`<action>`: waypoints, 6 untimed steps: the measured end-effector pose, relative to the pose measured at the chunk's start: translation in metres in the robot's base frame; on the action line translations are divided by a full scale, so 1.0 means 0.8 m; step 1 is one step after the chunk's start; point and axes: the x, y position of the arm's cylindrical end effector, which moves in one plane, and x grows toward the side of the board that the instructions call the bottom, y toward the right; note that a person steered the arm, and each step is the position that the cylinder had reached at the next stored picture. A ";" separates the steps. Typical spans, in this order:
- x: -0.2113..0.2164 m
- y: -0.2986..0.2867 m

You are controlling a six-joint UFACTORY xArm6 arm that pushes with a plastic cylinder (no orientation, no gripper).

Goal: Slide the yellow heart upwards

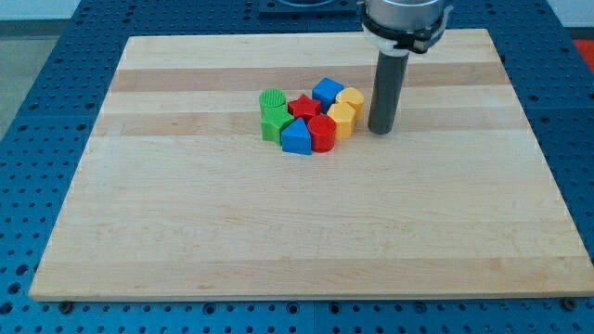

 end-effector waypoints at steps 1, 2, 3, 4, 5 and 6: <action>-0.019 0.000; -0.020 -0.001; -0.020 -0.010; -0.020 -0.017; -0.020 -0.025; -0.020 -0.033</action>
